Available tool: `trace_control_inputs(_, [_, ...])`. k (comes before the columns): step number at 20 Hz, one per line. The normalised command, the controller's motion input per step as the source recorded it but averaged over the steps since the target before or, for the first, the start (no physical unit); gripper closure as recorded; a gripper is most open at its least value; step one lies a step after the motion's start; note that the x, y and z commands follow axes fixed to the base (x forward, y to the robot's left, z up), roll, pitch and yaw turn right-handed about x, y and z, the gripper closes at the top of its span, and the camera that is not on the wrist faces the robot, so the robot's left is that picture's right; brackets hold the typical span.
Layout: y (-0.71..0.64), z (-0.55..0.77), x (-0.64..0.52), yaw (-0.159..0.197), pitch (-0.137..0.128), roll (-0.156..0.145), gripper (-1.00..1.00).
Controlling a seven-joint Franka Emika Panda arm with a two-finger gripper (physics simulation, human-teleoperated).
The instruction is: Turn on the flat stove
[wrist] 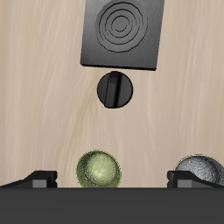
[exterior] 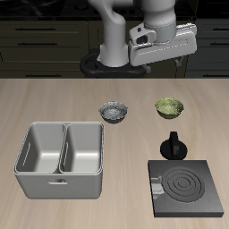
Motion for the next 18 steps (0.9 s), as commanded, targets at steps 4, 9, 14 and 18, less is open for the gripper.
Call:
trace_control_inputs(4, [0.15, -0.08, 0.32, 0.004, 0.041, -0.019, -1.0])
trace_control_inputs(9, [0.18, -0.02, 0.31, 0.005, 0.023, -0.031, -1.0])
trace_control_inputs(14, [0.2, -0.03, 0.24, 0.03, 0.003, -0.029, -1.0])
trace_control_inputs(18, [0.07, -0.04, 0.19, 0.01, 0.012, -0.043, -1.0])
